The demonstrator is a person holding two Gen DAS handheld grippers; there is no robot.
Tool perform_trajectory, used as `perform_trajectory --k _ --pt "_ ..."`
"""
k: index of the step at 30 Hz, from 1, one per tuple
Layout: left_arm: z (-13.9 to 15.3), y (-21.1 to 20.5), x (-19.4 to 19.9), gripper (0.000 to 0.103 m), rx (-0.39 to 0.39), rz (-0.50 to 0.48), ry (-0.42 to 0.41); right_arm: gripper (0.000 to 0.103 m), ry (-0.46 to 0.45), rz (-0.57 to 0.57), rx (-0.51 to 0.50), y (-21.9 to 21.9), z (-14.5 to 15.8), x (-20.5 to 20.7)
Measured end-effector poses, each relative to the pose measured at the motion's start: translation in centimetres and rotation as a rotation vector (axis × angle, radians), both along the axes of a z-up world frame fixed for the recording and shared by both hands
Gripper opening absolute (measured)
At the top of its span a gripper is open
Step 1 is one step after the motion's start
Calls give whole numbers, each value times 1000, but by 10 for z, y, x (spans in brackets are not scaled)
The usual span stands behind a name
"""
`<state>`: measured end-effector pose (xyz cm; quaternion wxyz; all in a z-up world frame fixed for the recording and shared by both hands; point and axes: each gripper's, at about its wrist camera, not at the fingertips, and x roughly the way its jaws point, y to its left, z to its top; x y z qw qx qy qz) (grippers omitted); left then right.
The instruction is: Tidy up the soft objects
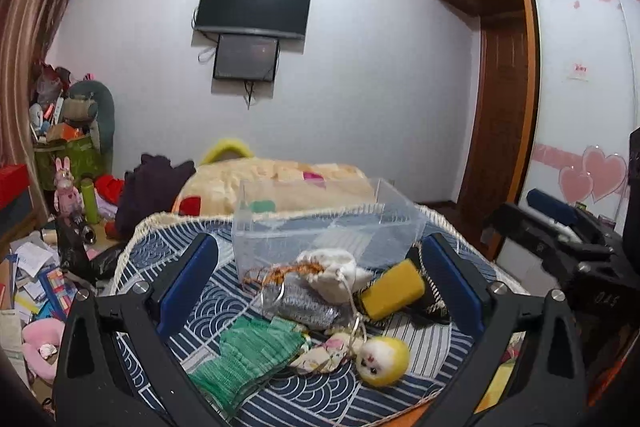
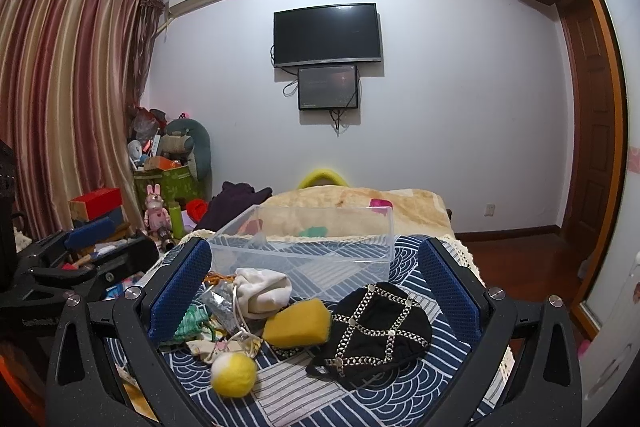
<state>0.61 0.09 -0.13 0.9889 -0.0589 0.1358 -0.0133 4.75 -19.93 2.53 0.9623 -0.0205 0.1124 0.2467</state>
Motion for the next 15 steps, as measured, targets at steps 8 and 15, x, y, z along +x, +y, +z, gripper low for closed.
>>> perform_trajectory --k 8,15 --pt "-22 16 7 82 -23 37 75 96 86 12 -4 3 -18 16" --pt "-51 28 16 65 -27 50 173 80 199 89 -49 21 -44 22"
